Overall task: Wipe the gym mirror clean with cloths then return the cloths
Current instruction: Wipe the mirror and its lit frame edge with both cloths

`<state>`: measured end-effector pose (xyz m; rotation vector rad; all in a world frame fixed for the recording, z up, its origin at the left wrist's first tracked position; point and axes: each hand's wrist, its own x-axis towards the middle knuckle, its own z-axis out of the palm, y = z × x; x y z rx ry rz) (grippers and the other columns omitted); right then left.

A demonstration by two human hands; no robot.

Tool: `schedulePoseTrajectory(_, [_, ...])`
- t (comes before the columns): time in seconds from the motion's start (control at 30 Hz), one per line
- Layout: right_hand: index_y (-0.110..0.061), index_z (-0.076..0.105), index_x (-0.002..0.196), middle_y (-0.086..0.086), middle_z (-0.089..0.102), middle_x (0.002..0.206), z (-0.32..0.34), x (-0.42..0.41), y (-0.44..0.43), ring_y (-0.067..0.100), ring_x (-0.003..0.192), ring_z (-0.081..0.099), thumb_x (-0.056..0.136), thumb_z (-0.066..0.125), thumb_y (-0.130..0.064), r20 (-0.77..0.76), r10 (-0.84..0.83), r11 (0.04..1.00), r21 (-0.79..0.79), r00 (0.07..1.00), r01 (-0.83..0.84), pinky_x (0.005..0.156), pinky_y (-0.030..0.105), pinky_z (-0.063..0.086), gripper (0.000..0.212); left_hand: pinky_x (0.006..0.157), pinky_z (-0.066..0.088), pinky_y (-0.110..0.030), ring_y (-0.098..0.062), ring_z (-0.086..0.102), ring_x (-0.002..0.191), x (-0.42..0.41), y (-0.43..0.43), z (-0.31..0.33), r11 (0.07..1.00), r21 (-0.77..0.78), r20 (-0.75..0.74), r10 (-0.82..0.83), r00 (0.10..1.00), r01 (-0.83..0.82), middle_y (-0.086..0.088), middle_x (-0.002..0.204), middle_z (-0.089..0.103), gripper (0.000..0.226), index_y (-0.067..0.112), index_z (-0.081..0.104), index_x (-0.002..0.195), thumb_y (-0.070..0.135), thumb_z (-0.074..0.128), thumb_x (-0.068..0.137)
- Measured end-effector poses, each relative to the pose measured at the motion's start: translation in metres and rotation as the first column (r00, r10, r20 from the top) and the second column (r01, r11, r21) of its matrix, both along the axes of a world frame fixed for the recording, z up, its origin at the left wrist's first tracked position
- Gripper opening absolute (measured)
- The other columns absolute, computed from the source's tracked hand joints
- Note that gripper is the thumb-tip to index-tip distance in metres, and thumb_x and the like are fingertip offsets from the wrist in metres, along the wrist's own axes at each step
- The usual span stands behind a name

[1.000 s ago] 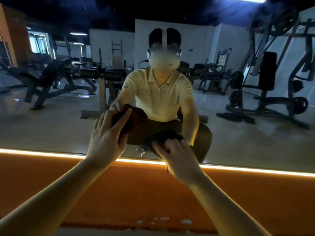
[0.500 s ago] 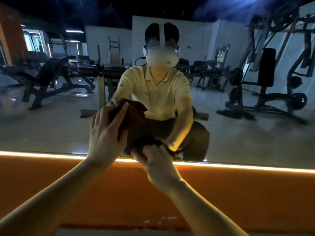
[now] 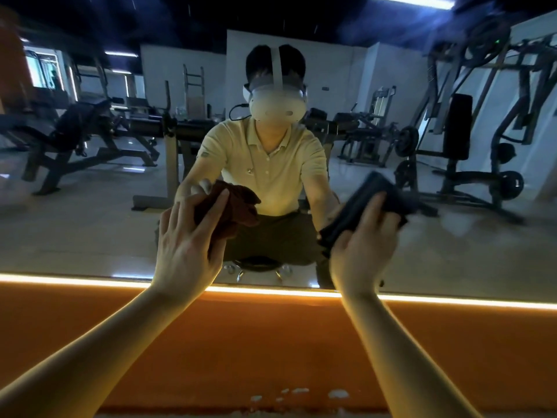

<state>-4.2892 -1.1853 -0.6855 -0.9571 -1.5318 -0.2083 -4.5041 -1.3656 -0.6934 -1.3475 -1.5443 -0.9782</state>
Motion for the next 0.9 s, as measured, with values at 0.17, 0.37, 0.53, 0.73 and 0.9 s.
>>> schedulePoseTrajectory(0.17, [-0.042, 0.054, 0.139, -0.005, 0.050, 0.105, -0.053, -0.078, -0.068, 0.014, 0.096, 0.049, 0.099, 0.057, -0.032, 0.540, 0.264, 0.909, 0.138, 0.799, -0.394, 0.089, 0.043, 0.051, 0.041, 0.107, 0.036, -0.050, -0.040, 0.044, 0.127, -0.009, -0.015, 0.005, 0.997, 0.048, 0.149, 0.057, 0.987, -0.065, -0.024, 0.143, 0.041, 0.060, 0.013, 0.047, 0.157, 0.034, 0.057, 0.101])
schedulePoseTrajectory(0.37, [-0.019, 0.046, 0.149, 0.010, 0.058, 0.112, -0.062, -0.040, -0.043, 0.027, 0.096, 0.059, 0.081, 0.068, -0.020, 0.788, 0.142, 0.814, 0.251, 0.599, -0.524, 0.085, 0.043, 0.050, 0.071, 0.107, 0.036, -0.056, -0.045, 0.043, 0.131, -0.015, -0.011, 0.001, 0.999, 0.026, 0.070, 0.045, 0.997, -0.047, -0.029, 0.148, 0.042, 0.061, 0.010, 0.045, 0.156, 0.032, 0.058, 0.101])
schedulePoseTrajectory(0.53, [-0.010, 0.033, 0.156, 0.021, 0.047, 0.121, -0.012, 0.027, 0.009, 0.032, 0.100, 0.057, 0.094, 0.064, -0.016, 0.274, 0.060, 0.983, 0.151, 0.960, -0.104, 0.087, 0.051, 0.055, 0.070, 0.109, 0.036, -0.057, -0.048, 0.045, 0.133, -0.013, -0.006, -0.002, 0.999, 0.032, 0.020, 0.017, 1.000, -0.018, -0.029, 0.151, 0.039, 0.068, 0.015, 0.038, 0.157, 0.023, 0.068, 0.095])
schedulePoseTrajectory(0.73, [-0.012, 0.039, 0.154, 0.013, 0.045, 0.121, 0.007, -0.023, -0.021, 0.020, 0.100, 0.048, 0.101, 0.047, -0.027, 0.096, 0.027, 0.992, 0.117, 0.995, -0.039, 0.084, 0.037, 0.047, 0.056, 0.112, 0.034, -0.054, -0.046, 0.046, 0.134, -0.018, -0.015, -0.002, 1.000, 0.007, 0.014, 0.015, 1.000, -0.015, -0.027, 0.150, 0.043, 0.065, 0.013, 0.044, 0.156, 0.029, 0.067, 0.096])
schedulePoseTrajectory(0.9, [-0.023, 0.057, 0.142, -0.008, 0.057, 0.110, -0.043, -0.088, -0.088, 0.007, 0.098, 0.051, 0.102, 0.055, -0.035, 0.669, 0.228, 0.900, 0.132, 0.708, -0.415, 0.091, 0.036, 0.050, 0.042, 0.111, 0.033, -0.053, -0.044, 0.047, 0.131, -0.024, -0.020, -0.002, 1.000, 0.002, -0.010, -0.006, 1.000, 0.006, -0.024, 0.148, 0.046, 0.057, 0.010, 0.050, 0.152, 0.032, 0.059, 0.100])
